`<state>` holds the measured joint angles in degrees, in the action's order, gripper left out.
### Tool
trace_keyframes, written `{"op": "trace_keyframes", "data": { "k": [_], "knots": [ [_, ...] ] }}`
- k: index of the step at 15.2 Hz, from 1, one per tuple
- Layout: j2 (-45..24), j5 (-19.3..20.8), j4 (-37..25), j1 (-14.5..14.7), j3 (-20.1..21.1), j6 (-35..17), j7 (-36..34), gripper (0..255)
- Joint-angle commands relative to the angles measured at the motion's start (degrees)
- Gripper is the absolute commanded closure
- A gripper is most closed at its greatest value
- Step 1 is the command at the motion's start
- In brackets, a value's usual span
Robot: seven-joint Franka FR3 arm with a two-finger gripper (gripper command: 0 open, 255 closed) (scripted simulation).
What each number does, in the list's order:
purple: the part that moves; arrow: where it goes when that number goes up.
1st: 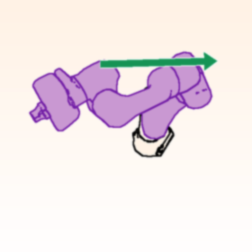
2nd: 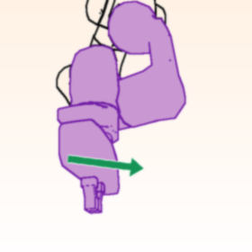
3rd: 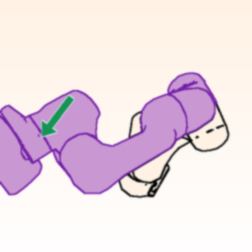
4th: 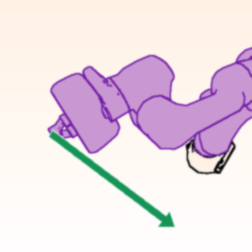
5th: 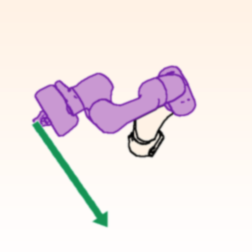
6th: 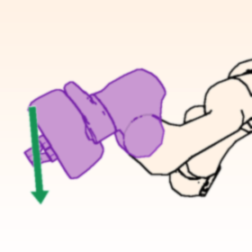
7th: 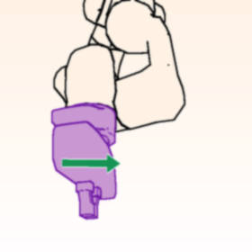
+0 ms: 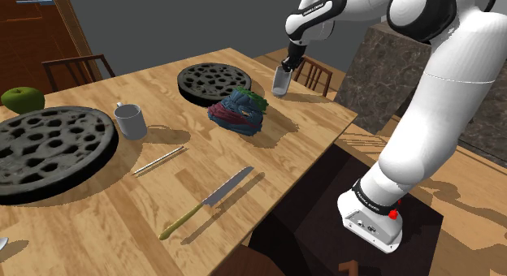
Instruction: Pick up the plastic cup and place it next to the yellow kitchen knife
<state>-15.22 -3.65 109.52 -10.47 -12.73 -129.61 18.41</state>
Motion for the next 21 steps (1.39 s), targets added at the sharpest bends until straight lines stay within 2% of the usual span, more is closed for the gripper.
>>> {"op": "trace_keyframes", "data": {
  "k": [1, 21],
  "knots": [
    [0.5, 0.2, -0.5, 0.0, -0.1, 1.0, -0.1, 255],
    [5.3, 1.7, -10.0, 0.3, -0.5, 15.1, -1.0, 255]
  ]
}}
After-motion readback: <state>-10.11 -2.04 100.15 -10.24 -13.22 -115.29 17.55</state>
